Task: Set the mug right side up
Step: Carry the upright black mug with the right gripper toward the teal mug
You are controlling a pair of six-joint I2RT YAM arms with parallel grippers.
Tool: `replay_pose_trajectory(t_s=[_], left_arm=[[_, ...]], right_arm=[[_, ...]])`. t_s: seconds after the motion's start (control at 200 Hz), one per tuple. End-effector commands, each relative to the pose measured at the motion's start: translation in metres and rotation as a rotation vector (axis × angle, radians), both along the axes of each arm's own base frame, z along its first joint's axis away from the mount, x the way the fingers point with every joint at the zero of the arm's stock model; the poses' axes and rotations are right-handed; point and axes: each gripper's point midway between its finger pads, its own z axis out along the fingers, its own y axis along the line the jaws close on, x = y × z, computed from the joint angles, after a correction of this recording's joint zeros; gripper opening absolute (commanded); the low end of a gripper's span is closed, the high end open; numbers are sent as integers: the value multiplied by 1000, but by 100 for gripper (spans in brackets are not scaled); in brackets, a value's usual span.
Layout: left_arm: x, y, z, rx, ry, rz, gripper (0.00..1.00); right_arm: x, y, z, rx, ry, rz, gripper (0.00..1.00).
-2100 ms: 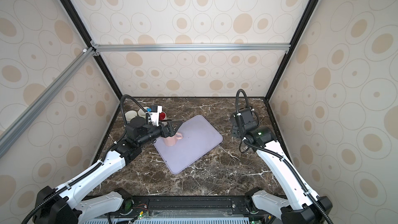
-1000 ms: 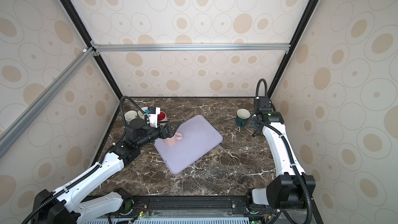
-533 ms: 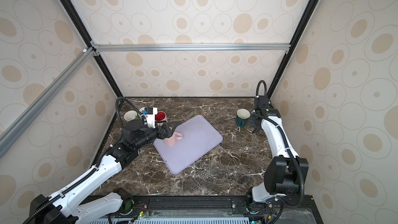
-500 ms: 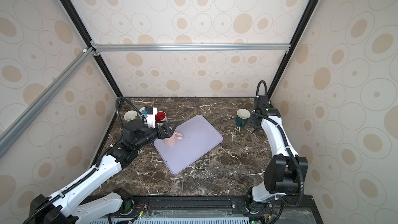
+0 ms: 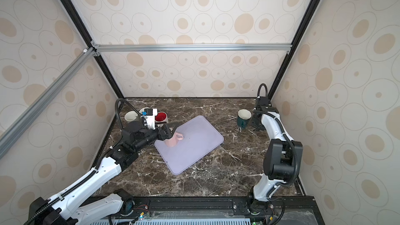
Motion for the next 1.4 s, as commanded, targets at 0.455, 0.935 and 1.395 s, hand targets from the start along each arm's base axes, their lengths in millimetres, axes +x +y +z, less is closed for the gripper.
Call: replay_pose_trajectory(t_s=[0.455, 0.935, 1.395], left_arm=[[9, 3, 4, 9, -13, 42, 98], [18, 4, -4, 33, 8, 56, 98], [18, 3, -8, 29, 22, 45, 98]], right_arm=[[39, -22, -14, -30, -30, -53, 0], [50, -19, -33, -3, 9, -41, 4], [46, -14, -15, 30, -44, -51, 62]])
